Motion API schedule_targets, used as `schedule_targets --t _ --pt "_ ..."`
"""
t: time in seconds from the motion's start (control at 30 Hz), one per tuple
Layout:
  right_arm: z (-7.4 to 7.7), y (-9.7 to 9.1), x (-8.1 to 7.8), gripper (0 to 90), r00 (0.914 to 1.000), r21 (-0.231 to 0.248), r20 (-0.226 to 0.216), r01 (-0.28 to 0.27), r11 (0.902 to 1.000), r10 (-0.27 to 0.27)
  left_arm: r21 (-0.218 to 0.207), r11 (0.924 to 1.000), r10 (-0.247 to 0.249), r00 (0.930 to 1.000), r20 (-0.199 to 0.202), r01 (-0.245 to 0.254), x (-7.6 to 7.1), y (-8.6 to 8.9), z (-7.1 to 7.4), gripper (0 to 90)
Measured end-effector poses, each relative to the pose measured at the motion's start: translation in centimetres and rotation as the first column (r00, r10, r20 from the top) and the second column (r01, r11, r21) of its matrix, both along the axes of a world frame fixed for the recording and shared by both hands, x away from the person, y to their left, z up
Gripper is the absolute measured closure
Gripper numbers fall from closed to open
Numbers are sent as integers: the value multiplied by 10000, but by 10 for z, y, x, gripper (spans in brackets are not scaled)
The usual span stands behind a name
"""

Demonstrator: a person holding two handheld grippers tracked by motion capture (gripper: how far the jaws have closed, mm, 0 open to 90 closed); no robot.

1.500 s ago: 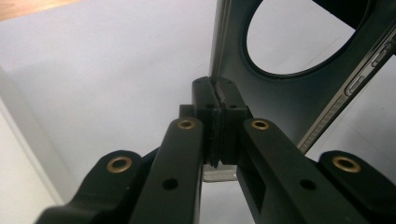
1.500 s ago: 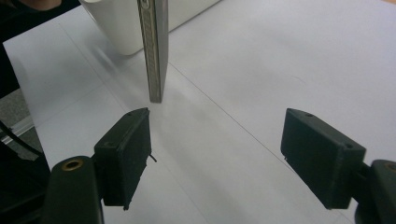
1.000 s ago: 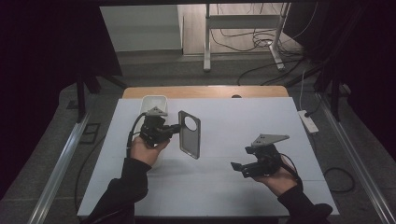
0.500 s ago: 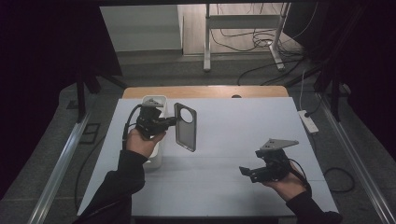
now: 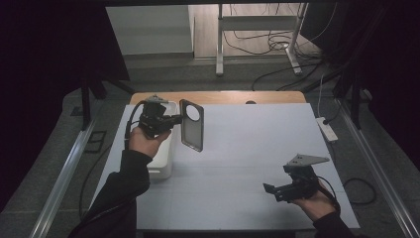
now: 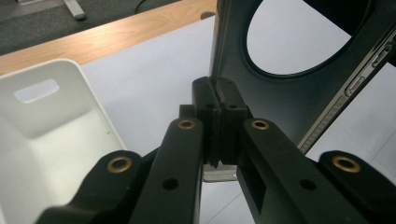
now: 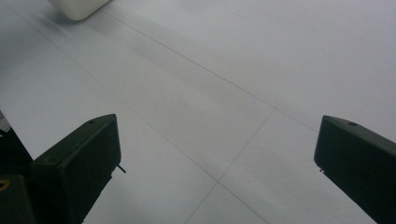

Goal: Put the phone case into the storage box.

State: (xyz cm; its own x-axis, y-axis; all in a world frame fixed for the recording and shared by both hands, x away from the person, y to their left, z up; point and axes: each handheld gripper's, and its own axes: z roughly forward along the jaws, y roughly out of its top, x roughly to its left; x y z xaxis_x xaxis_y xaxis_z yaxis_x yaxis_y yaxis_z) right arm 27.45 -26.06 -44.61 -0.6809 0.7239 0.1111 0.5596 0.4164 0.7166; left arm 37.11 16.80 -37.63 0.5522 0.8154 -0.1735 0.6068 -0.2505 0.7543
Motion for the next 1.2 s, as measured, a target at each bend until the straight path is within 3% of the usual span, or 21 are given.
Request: schedule_targets --t 0.6,1.2 --pt "-7 -25 -12 0 9980 -130 159 612 9980 -610 198 9968 770 9970 90 -772 13 25 14 887" --pt "-8 -41 -29 0 9936 109 234 1101 9939 -1104 267 9862 1628 9866 136 -1631 29 49 16 887"
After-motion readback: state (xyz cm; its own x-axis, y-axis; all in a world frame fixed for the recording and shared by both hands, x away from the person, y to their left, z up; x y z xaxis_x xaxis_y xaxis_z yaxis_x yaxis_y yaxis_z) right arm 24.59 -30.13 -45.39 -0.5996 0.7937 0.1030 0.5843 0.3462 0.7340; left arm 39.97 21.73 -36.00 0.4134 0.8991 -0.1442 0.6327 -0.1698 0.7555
